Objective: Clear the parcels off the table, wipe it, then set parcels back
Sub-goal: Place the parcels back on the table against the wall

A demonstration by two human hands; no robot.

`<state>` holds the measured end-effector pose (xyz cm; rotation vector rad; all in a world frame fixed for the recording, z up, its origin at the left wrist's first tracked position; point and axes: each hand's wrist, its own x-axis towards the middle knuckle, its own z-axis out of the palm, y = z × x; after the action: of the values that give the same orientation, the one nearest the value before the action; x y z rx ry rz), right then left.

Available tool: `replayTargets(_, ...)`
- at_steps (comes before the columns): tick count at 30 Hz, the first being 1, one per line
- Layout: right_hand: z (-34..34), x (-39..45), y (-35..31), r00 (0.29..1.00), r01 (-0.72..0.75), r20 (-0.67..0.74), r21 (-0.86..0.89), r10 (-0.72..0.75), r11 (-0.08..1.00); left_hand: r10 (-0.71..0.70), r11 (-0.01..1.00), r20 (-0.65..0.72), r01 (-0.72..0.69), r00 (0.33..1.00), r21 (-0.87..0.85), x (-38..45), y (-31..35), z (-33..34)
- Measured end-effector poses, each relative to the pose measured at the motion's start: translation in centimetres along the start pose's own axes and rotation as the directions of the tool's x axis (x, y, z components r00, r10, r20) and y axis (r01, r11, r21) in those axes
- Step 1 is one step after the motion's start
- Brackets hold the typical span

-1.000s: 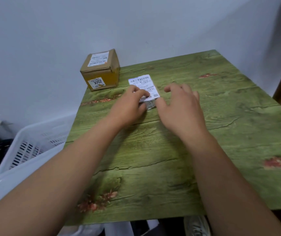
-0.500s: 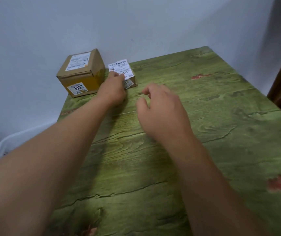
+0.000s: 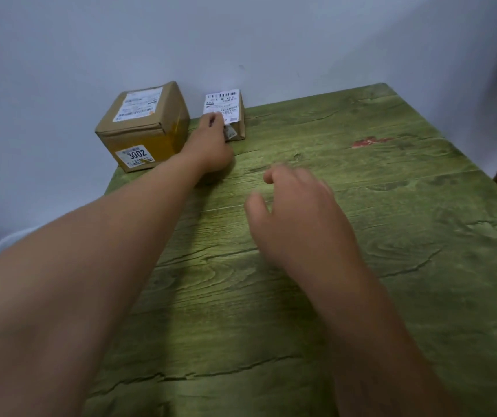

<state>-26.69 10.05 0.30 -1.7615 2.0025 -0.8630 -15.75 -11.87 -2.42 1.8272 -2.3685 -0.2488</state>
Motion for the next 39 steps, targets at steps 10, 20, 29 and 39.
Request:
replayTargets(10, 0.1, -0.2, -0.4, 1.0, 0.004, 0.025, -0.012, -0.004, 1.0, -0.046, 0.996, 0.056, 0.05, 0.997, -0.075, 0.9, 2.1, 0.1)
replayTargets(20, 0.2, -0.5, -0.8, 0.999, -0.01, 0.053, -0.054, 0.013, 0.998, -0.005, 0.965, -0.006, 0.004, 1.0, -0.261, -1.2, 1.1, -0.9)
replayTargets(29, 0.9, -2.4, -3.4, 0.988, 0.064, 0.142, -0.076, -0.052, 0.995, -0.112, 0.882, -0.047, 0.077, 0.993, -0.466, -9.9, -1.3, -1.7)
replayTargets(39, 6.2, -6.5, -9.0, 0.912, 0.261, 0.36, -0.141, -0.196, 0.955, -0.306, 0.843, -0.088, 0.227, 0.948, -0.487, -27.2, -10.0, -2.1)
